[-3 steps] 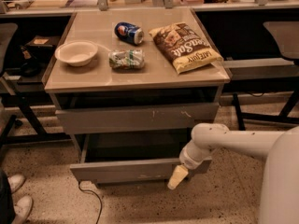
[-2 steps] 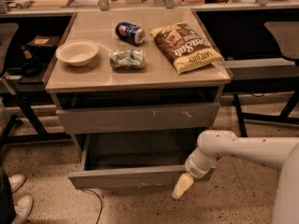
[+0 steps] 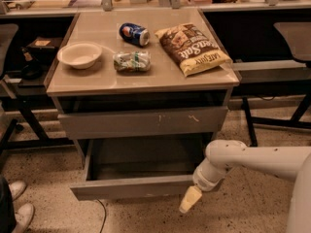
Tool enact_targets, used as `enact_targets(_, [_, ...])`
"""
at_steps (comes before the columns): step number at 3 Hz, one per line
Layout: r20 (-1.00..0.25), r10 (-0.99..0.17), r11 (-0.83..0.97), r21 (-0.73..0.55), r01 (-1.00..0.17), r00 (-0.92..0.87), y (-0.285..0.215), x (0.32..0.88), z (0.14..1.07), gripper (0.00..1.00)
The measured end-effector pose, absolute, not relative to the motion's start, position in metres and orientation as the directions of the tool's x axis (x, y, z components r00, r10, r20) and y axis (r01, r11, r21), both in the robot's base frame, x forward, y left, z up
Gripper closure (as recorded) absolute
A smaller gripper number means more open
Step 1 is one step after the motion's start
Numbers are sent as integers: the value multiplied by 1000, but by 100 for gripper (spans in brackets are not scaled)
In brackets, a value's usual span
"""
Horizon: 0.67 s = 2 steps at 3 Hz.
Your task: Open middle drawer
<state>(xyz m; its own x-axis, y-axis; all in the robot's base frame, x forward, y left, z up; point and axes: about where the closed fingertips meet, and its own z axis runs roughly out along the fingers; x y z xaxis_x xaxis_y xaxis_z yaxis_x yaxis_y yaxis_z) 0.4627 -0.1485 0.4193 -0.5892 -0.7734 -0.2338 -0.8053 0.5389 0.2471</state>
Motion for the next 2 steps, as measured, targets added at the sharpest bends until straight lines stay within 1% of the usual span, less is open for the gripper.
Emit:
enact_targets(1, [-218,-753,570,257,-781,-621,-160,448,428,0])
enact_targets(2, [-176,-740,596,273,-755,-649,-179,410,436,0])
